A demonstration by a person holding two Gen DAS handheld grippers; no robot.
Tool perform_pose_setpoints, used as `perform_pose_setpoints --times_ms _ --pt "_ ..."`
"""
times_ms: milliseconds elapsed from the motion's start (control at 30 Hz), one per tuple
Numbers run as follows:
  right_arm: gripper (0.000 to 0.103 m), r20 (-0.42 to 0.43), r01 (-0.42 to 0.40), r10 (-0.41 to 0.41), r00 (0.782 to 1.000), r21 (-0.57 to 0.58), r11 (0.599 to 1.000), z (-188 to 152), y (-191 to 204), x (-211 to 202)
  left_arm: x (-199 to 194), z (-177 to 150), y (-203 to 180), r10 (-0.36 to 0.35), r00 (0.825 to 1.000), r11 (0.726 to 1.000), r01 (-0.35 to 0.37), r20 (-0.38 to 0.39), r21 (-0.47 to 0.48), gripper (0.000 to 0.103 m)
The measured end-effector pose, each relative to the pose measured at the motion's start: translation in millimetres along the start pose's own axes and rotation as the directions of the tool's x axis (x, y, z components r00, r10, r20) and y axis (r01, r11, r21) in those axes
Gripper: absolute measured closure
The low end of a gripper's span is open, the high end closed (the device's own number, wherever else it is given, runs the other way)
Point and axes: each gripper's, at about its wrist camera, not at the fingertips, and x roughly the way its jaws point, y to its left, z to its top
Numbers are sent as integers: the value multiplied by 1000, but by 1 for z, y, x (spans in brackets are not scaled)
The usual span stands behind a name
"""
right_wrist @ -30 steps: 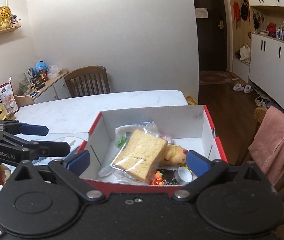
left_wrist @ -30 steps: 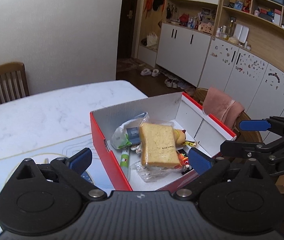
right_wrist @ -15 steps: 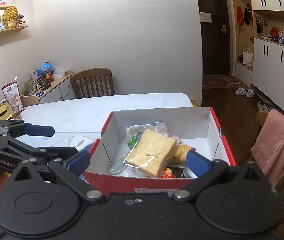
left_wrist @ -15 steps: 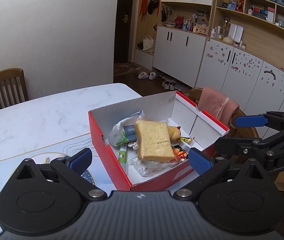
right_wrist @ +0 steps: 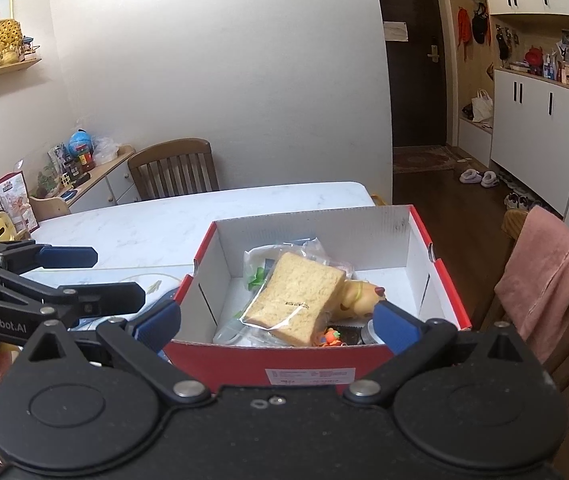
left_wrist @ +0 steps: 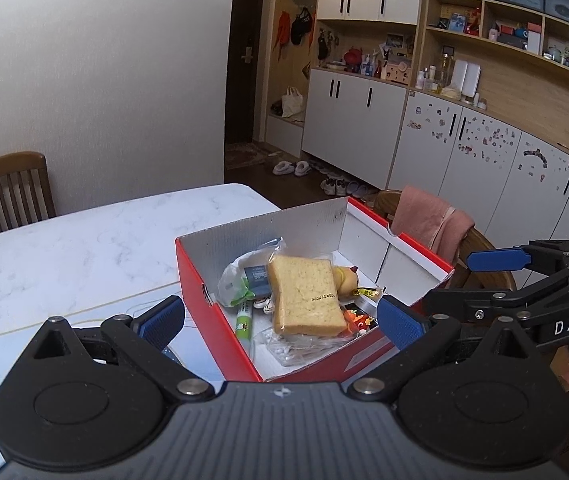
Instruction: Organize objects
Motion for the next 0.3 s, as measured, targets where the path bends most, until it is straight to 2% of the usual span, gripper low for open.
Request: perform_pose_setpoints --times_ms 300 --pt "0 -10 6 -6 1000 9 1000 -2 2 1 -1 1 3 -25 1000 1000 25 0 -11 0"
